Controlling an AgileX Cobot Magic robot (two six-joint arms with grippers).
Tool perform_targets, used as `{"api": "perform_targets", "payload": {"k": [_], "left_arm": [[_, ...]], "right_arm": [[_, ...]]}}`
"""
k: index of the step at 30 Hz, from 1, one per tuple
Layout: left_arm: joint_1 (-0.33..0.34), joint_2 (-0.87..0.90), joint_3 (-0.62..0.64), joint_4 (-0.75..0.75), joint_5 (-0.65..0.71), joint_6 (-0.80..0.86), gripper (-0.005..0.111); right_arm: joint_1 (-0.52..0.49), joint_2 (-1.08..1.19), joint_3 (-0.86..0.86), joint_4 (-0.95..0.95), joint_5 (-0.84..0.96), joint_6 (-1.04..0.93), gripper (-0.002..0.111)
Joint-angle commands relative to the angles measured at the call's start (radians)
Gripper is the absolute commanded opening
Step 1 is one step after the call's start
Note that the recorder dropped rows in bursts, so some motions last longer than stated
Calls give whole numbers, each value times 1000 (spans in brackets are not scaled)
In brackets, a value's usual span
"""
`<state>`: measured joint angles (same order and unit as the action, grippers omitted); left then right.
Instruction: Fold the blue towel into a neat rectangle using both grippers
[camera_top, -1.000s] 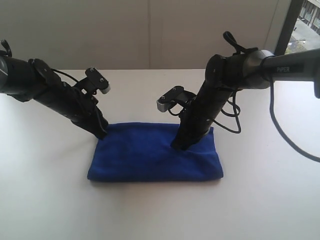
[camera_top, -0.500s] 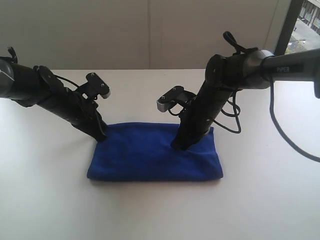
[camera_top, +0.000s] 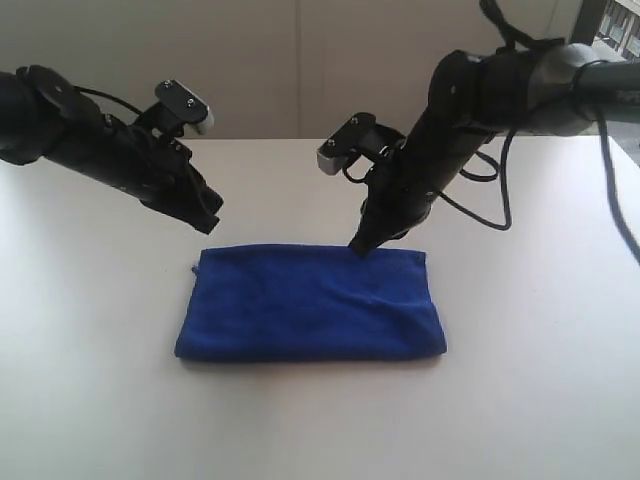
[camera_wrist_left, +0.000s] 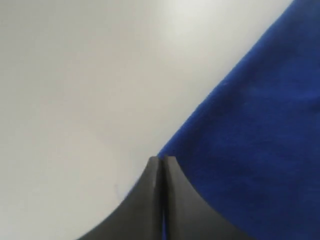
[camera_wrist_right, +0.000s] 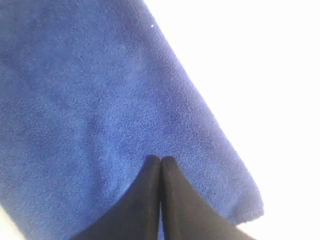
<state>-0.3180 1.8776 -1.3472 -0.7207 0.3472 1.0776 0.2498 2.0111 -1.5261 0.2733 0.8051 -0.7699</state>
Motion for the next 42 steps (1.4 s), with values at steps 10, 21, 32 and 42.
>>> {"api": "perform_targets", "payload": {"k": [10,21,32,42], "left_arm": [[-223,107,7,-191,-10,133,0],[-252,194,7,-191,-38,133,0],[-252,194,7,-187,-38,133,0],[-252,194,7,-185,-38,133,0]], "right_arm": [[-1,0,165,-24,132,43,0],[-1,-24,295,-167,43,175,0],[-1,-103,289,-167,-162,189,0],[-1,-1,289,-234,-134,236,0]]}}
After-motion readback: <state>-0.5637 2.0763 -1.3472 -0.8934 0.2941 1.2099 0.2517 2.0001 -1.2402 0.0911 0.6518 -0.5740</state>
